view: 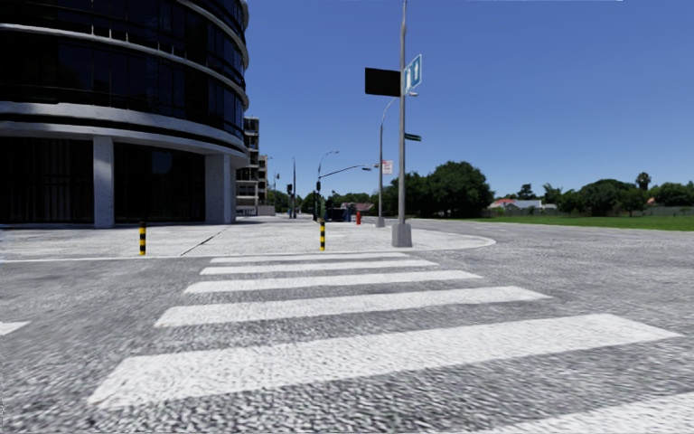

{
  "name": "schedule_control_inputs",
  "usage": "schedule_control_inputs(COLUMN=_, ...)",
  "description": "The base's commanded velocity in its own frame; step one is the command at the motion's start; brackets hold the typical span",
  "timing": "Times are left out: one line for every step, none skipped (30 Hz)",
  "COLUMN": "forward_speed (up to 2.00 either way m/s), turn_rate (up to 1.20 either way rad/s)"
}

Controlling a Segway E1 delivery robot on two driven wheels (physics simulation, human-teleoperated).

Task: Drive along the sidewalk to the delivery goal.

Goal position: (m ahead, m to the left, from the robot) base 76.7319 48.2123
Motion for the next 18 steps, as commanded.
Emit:
schedule_control_inputs(forward_speed=1.36, turn_rate=0.38)
schedule_control_inputs(forward_speed=1.36, turn_rate=0.38)
schedule_control_inputs(forward_speed=1.65, turn_rate=0.38)
schedule_control_inputs(forward_speed=2.00, turn_rate=0.38)
schedule_control_inputs(forward_speed=2.00, turn_rate=0.38)
schedule_control_inputs(forward_speed=2.00, turn_rate=0.38)
schedule_control_inputs(forward_speed=2.00, turn_rate=0.38)
schedule_control_inputs(forward_speed=2.00, turn_rate=0.38)
schedule_control_inputs(forward_speed=2.00, turn_rate=0.38)
schedule_control_inputs(forward_speed=2.00, turn_rate=0.38)
schedule_control_inputs(forward_speed=2.00, turn_rate=0.38)
schedule_control_inputs(forward_speed=2.00, turn_rate=0.38)
schedule_control_inputs(forward_speed=2.00, turn_rate=0.38)
schedule_control_inputs(forward_speed=2.00, turn_rate=0.38)
schedule_control_inputs(forward_speed=2.00, turn_rate=0.38)
schedule_control_inputs(forward_speed=2.00, turn_rate=0.38)
schedule_control_inputs(forward_speed=2.00, turn_rate=0.36)
schedule_control_inputs(forward_speed=2.00, turn_rate=0.36)
